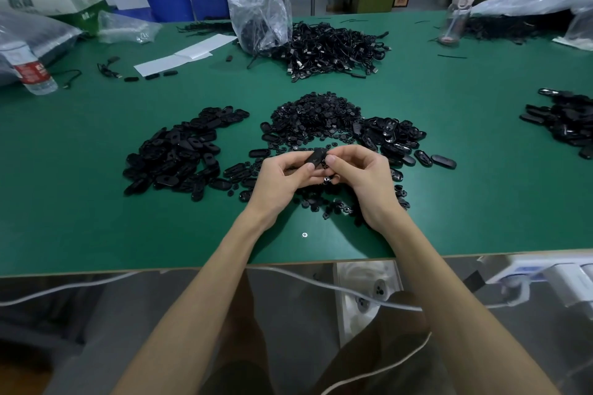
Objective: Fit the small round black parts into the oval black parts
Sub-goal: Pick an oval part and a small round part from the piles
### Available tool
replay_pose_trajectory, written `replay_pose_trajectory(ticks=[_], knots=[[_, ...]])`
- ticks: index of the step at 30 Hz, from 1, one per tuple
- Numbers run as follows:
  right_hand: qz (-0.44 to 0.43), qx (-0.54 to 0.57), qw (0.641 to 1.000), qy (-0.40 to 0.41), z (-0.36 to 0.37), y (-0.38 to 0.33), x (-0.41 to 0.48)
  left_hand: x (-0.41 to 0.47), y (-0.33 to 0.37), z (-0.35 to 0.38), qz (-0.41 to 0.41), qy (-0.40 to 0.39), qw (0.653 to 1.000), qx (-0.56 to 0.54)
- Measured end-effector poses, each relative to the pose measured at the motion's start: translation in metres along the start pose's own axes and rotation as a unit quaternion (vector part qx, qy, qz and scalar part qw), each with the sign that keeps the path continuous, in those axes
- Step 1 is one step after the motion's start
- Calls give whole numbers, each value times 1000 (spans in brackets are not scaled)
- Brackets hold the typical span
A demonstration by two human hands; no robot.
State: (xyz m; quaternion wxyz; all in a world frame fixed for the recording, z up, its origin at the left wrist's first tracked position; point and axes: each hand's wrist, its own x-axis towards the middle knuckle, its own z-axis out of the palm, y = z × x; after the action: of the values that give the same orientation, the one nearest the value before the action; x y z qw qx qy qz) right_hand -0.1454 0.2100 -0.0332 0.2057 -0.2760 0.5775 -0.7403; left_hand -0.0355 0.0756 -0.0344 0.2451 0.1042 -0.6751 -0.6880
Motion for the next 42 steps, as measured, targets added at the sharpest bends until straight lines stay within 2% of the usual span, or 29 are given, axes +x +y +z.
replay_pose_trajectory(ticks=[8,13,17,27,34,42], knots=[[-3,-47,999,21,4,2,0,0,0,-1,-1,-4,1000,5],[-1,-65,998,0,6,3,0,2,-3,-4,7,45,998,50],[-1,-61,998,-4,4,3,1,3,-6,-5,3,50,995,82],[17,-6,1000,5,2,3,3,2,-2,0,19,33,997,65],[6,-19,1000,3,2,4,3,2,-1,1,34,24,998,56],[-5,-41,999,13,3,7,2,1,-1,1,19,53,998,7]])
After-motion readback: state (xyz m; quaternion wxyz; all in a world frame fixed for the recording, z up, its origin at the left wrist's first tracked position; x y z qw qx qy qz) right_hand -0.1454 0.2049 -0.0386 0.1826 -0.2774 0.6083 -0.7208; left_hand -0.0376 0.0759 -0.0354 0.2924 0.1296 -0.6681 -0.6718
